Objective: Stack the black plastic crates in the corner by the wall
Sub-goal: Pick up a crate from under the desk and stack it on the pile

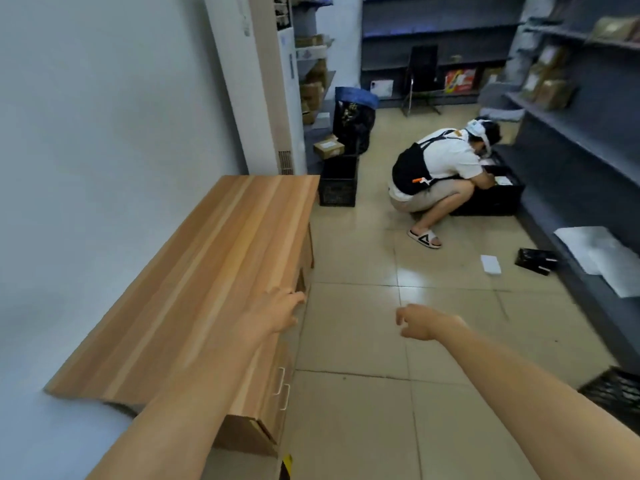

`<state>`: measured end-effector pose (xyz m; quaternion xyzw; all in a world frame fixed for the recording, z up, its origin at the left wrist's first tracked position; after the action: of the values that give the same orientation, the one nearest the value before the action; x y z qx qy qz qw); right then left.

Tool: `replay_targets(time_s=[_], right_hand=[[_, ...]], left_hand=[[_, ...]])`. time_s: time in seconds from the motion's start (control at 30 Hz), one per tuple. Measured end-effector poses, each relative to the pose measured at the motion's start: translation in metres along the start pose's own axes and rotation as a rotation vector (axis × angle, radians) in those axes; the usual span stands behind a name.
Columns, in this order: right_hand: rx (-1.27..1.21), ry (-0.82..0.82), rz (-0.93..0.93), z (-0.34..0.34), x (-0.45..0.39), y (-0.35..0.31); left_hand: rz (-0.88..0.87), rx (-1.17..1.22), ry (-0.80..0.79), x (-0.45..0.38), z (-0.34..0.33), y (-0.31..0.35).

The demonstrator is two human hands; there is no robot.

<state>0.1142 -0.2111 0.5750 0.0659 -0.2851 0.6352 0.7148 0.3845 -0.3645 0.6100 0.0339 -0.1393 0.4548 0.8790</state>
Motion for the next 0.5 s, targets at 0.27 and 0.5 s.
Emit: replay_targets(time_s=[0.27, 0.5], right_hand=[[-0.161, 0.014, -0.28, -0.025, 0.057, 0.132], [-0.329, 0.031, -0.452, -0.005, 0.061, 0.217]], left_hand=[[-0.303, -0.096, -0.028, -0.103, 0.019, 0.161], [-0.508, -0.233, -0.132, -0.2, 0.016, 0.27]])
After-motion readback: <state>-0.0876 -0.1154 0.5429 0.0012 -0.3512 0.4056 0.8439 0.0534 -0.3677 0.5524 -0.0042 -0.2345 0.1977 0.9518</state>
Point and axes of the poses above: each hand's wrist, its own x-axis away from the middle knuckle, its own z-axis out of the back of the hand, y = z × x, the point moved 1 cm from there along -x, towards the middle knuckle, and after that the axes turned 13 degrees about z, right-handed, at the moved point
